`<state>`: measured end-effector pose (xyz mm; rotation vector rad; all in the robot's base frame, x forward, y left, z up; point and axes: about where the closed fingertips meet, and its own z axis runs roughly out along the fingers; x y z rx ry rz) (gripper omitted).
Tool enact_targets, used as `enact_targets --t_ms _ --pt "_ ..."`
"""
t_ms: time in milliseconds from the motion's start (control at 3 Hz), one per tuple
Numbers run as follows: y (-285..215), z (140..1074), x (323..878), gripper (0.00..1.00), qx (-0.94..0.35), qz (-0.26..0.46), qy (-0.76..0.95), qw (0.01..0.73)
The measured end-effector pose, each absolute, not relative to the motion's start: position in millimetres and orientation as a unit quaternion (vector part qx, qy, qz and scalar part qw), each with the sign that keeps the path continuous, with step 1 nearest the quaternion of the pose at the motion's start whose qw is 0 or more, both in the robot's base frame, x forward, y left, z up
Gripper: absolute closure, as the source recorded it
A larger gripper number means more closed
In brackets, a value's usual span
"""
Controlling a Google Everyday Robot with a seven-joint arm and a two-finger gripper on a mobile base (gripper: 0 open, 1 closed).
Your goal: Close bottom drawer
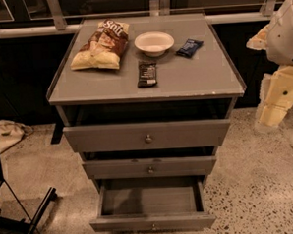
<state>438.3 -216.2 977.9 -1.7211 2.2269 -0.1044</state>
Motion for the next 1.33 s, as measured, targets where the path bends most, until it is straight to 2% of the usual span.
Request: enact_targets --t_ms 667,1000,1333 --pt "-215.9 987.0 430.2 0.00 -0.600 -0.047 0.776 0.189" --pt "-225.4 955.3 420.4 0.00 -0.570 -0.016 0.792 0.219" --pt "-230.2 874.3 407.8 0.00 -0.500 0.073 0.825 0.252"
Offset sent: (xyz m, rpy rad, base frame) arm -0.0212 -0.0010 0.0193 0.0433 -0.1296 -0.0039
